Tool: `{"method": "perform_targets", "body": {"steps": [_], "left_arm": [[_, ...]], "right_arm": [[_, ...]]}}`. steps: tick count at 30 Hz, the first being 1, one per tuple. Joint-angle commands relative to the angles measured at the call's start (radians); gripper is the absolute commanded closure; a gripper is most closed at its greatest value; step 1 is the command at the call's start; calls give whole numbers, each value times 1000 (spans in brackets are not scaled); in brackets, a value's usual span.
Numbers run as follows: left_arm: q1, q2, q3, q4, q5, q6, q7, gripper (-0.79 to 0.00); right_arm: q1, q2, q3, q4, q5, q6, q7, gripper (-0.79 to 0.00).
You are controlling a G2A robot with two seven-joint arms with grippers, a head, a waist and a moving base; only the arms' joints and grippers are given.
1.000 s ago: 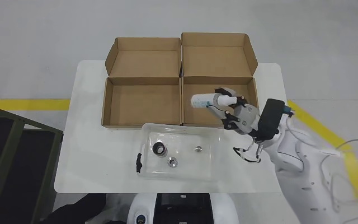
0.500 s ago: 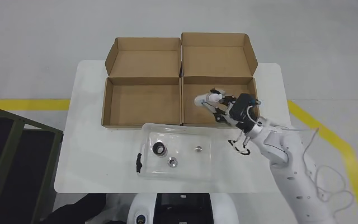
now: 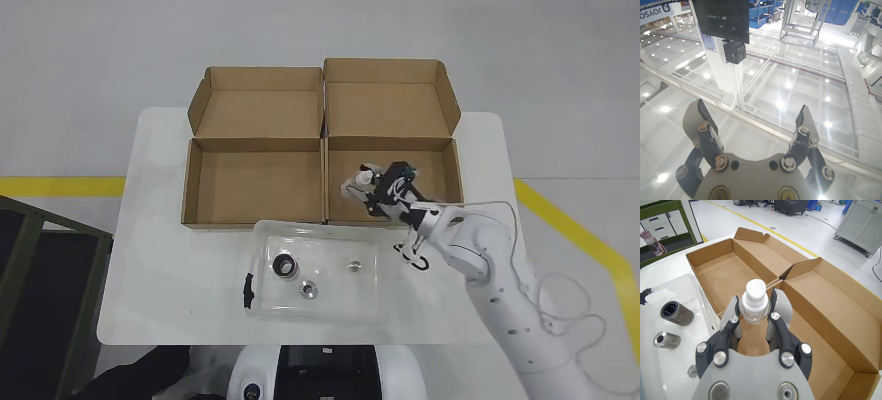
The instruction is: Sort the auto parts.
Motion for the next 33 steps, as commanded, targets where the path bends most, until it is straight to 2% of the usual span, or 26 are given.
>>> {"method": "perform_targets", "body": {"steps": [1,6,17,18,20,23,26,27,30,32,33], "left_arm": [[0,0,0,0,0,0,0,-785],[0,0,0,0,0,0,0,-785],[0,0,0,0,0,0,0,-785],[0,0,0,0,0,0,0,-785],[0,0,0,0,0,0,0,-785],[0,0,0,0,0,0,0,-785],[0,0,0,0,0,0,0,-785],[0,0,0,0,0,0,0,-785],[0,0,0,0,0,0,0,-785],[0,0,0,0,0,0,0,-785],[0,0,0,0,0,0,0,-785]], "right_arm": [[17,-2,-15,22,-17,4,8,0],[56,-12,-66,75,-64,32,30,0],[129,-31,-127,184,-59,52,51,0],[133,-33,-131,192,-59,53,52,-18],[141,-36,-138,203,-60,58,54,-102],[148,-38,-144,214,-62,63,57,-317],[151,-40,-146,221,-64,67,60,-385],[152,-40,-147,223,-64,67,59,-437],[154,-42,-147,227,-61,68,61,-480],[151,-43,-142,227,-52,83,48,-542],[147,-43,-137,221,-41,87,37,-600]]}}
